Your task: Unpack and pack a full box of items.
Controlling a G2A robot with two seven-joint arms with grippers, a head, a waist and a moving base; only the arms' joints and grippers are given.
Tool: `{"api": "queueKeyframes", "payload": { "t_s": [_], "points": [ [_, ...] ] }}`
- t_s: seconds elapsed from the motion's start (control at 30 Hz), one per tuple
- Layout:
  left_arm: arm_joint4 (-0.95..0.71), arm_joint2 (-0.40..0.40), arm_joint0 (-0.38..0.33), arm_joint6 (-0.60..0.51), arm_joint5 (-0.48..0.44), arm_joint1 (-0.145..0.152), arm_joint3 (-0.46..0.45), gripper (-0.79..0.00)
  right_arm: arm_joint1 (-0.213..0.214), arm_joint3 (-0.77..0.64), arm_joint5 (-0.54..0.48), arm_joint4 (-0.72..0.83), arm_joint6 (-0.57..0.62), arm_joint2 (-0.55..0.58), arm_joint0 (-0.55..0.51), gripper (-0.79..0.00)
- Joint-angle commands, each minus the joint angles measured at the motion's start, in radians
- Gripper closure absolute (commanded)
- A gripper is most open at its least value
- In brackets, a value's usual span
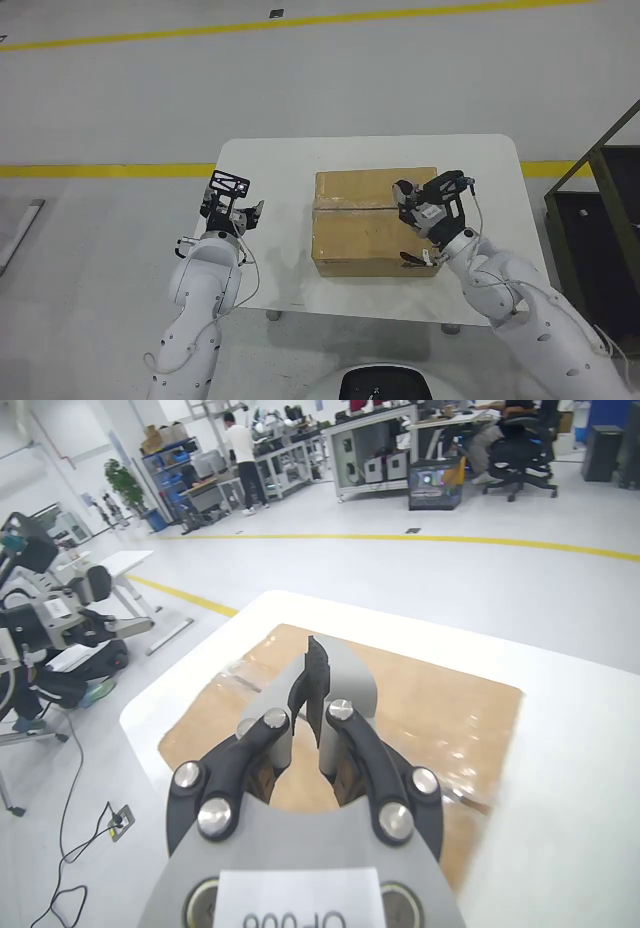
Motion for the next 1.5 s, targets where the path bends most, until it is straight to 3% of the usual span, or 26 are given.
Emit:
{"api": "queueKeyframes", "payload": {
  "t_s": [0.0, 0.37, 0.57, 0.9, 1.47],
  "points": [
    [0.000, 0.000, 0.000, 0.000, 0.000, 0.000, 0.000, -0.785, -0.016, 0.042, -0.005, -0.029, -0.020, -0.076, 0.067, 0.000],
    [0.000, 0.000, 0.000, 0.000, 0.000, 0.000, 0.000, -0.785, -0.125, 0.360, 0.021, -0.090, -0.091, -0.369, 0.328, 0.000],
    [0.000, 0.000, 0.000, 0.000, 0.000, 0.000, 0.000, -0.785, -0.165, 0.491, 0.057, -0.058, -0.103, -0.408, 0.365, 0.000],
    [0.000, 0.000, 0.000, 0.000, 0.000, 0.000, 0.000, -0.785, -0.152, 0.499, 0.063, -0.035, -0.101, -0.310, 0.294, 0.000],
    [0.000, 0.000, 0.000, 0.000, 0.000, 0.000, 0.000, -0.785, -0.075, 0.252, 0.094, -0.115, -0.057, -0.010, 0.039, 0.000]
  ]
}}
